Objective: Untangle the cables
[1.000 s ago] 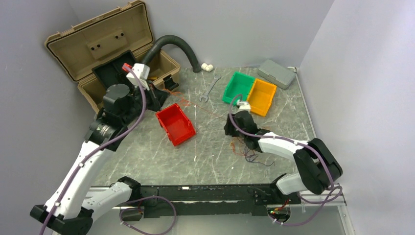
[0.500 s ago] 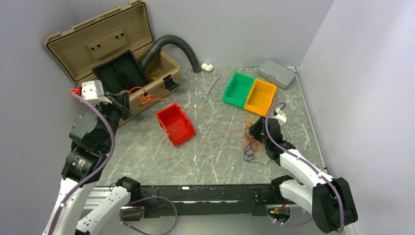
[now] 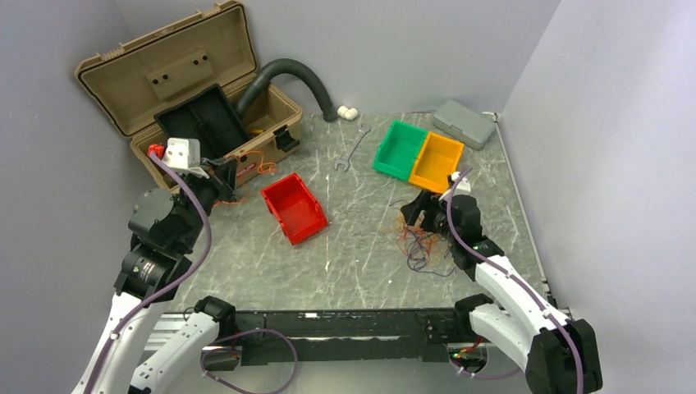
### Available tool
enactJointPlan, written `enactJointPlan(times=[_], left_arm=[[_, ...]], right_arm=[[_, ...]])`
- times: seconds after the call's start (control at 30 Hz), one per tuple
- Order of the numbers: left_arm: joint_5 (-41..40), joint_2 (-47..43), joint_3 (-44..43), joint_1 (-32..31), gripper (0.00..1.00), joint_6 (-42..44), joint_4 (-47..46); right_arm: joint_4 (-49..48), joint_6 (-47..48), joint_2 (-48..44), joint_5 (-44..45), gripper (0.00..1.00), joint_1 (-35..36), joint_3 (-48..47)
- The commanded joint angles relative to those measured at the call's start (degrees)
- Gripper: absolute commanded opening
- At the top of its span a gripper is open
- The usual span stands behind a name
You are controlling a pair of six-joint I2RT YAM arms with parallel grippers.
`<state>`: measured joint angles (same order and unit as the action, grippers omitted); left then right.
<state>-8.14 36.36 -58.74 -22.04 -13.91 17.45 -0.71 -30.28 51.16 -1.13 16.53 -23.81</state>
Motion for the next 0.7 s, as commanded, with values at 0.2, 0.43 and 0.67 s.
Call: enactJointPlan(times=[0.2,0.43,0.67], left_arm=[[12.5,2.4,-3.5,0.2,0.0,3.6,-2.2],[18.0,6.5,-7.6,0.2,0.0,2.5,0.5],[20.3,9.8,-16.0,0.2,0.0,2.3,2.8]], right_arm=[[-10.9,10.2,5.7,-13.9,0.8,7.9,-8.1],[-15.5,10.5,7.5,-17.1,0.8,10.4,-9.5],[-15.8,13.3,7.2,-14.7,0.8,13.3,-10.8]])
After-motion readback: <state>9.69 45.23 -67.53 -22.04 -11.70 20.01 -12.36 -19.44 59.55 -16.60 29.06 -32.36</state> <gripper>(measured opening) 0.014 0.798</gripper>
